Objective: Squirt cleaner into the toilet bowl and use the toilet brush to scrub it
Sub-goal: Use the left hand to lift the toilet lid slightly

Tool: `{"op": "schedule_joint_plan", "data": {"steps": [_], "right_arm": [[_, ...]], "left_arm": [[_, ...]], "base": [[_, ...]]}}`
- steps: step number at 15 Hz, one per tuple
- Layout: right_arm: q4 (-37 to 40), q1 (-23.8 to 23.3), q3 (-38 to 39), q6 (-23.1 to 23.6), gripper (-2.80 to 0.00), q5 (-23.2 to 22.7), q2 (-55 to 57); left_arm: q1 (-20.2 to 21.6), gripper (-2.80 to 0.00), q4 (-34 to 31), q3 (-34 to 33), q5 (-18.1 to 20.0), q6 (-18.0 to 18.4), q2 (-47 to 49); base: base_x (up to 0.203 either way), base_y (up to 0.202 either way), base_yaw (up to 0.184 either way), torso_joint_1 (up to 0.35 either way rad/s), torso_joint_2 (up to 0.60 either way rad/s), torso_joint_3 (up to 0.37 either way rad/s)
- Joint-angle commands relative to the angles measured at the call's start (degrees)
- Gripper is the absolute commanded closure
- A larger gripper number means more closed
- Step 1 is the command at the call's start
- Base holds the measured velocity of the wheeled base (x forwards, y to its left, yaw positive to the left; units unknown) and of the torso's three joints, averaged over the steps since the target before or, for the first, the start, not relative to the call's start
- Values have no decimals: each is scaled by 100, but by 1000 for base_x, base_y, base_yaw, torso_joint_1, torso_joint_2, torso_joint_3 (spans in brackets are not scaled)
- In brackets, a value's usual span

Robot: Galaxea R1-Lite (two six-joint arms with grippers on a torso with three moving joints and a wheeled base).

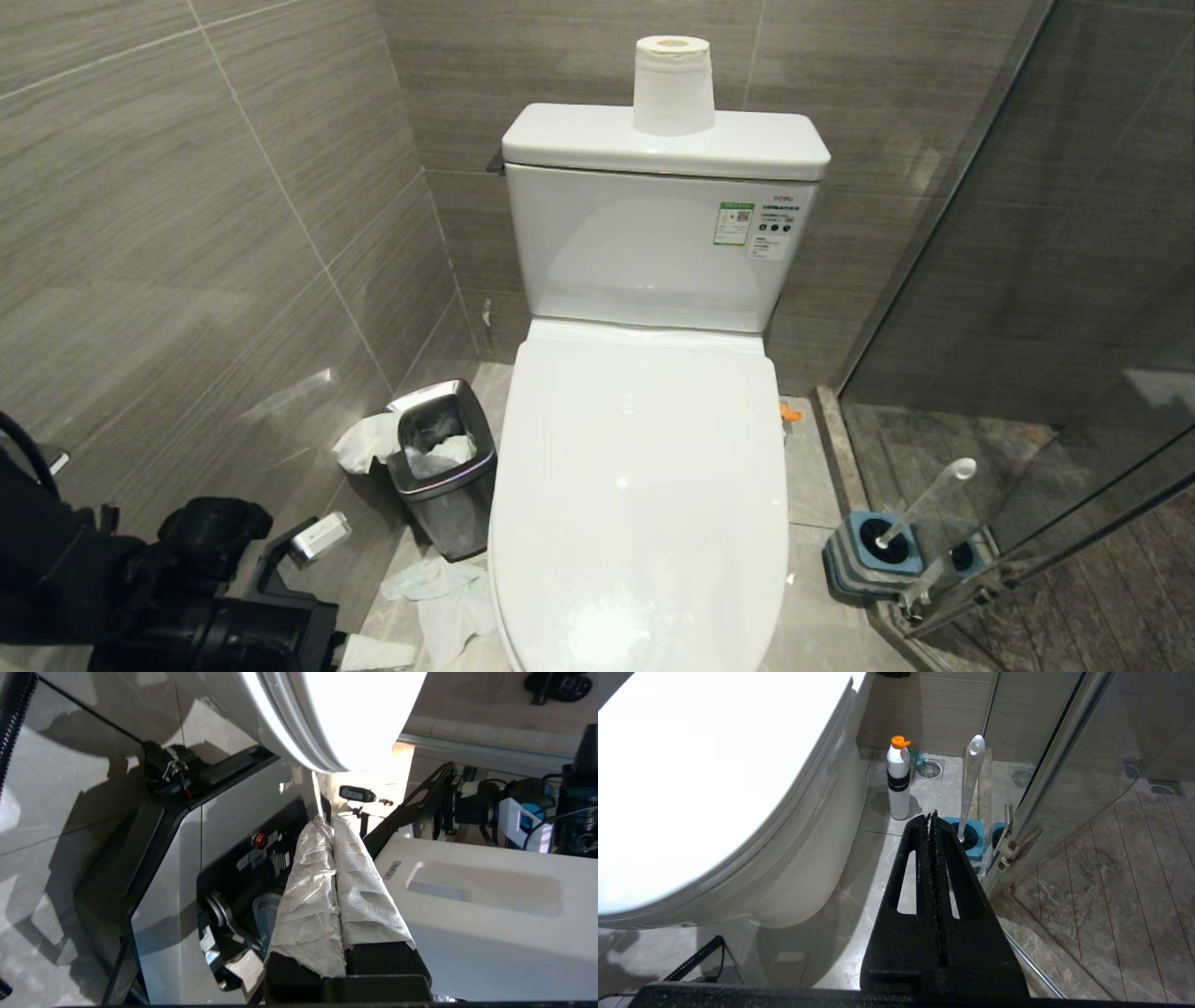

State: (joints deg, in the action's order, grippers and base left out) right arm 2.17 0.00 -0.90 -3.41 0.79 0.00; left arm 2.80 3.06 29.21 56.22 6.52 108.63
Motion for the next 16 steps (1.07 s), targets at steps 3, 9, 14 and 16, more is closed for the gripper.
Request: {"op": "schedule_joint_plan", "data": {"steps": [3,9,14,16], "right_arm": [[3,0,2,-1,0,0,0],[3,0,2,-1,0,0,0],[3,0,2,-1,0,0,-3],[3,0,2,-1,0,0,-3]], "left_arm": [[-167,0,21,34,19,7,214],[-289,0,10,440,364,-71,657],[-204,0,22,753,673,-133,920],[-183,0,40,786,773,-134,932]], "base": [[0,0,0,0,0,0],[0,0,0,0,0,0],[0,0,0,0,0,0],[0,0,0,0,0,0]]}}
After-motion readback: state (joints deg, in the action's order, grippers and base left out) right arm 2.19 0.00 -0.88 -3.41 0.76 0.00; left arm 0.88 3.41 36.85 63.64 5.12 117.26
